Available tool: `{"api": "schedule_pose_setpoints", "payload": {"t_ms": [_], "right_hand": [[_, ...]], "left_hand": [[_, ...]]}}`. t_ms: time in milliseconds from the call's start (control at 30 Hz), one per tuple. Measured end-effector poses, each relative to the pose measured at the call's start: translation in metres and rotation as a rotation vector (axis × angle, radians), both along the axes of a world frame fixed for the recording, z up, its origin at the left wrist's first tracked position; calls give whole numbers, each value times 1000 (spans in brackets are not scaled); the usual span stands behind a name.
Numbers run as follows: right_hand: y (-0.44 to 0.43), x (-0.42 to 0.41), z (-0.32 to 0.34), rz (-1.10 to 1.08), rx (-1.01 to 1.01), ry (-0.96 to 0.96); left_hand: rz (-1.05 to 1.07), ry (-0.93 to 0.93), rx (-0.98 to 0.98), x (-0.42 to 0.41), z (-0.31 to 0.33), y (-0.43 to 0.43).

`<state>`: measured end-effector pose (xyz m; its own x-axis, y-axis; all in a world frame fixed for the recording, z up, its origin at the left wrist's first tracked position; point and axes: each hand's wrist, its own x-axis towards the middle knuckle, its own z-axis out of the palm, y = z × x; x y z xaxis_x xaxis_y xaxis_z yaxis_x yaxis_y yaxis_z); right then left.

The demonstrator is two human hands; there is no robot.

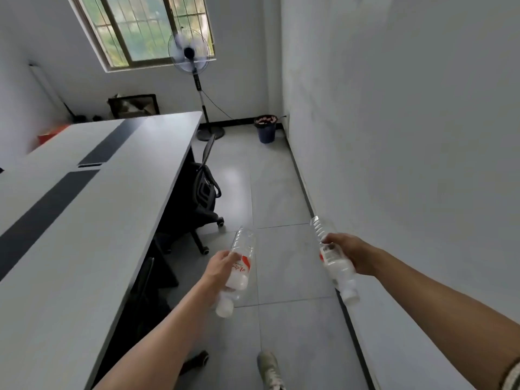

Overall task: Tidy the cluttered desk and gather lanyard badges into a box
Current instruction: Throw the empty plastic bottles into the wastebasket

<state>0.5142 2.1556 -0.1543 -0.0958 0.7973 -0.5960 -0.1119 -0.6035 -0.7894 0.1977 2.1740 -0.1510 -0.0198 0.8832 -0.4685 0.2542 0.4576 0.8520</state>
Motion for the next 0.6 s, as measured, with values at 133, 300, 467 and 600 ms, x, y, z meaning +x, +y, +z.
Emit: {"api": "schedule_pose_setpoints", "payload": {"t_ms": [133,300,467,600], "right_hand": [[117,9,-17,-12,-58,-1],[253,40,1,-53,-12,-11],[375,75,-1,-151,52,-100],[484,102,-14,-109,-22,-133]], "left_hand": [[4,-17,20,17,-10,125],[-64,-9,40,50,7,280],[-161,29,12,88,8,411],[-169,51,14,109,-3,518]]}}
